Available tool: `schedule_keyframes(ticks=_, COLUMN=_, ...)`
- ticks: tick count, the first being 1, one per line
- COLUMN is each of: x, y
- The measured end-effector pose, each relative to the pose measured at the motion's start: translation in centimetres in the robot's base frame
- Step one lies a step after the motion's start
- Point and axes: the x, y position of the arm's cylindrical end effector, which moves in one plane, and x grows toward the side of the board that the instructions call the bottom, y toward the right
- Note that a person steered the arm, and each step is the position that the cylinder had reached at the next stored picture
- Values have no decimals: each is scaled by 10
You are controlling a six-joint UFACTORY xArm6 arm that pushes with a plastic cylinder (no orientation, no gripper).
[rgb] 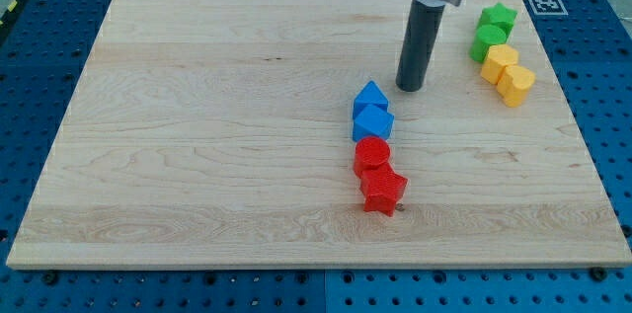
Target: Separate the yellow heart from yellow hexagon
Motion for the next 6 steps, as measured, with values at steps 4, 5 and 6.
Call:
schedule_keyframes(ticks=4, x=49, y=73)
schedule_keyframes(ticks=5, x=49, y=74)
schedule_keyframes(ticks=6, x=50, y=74)
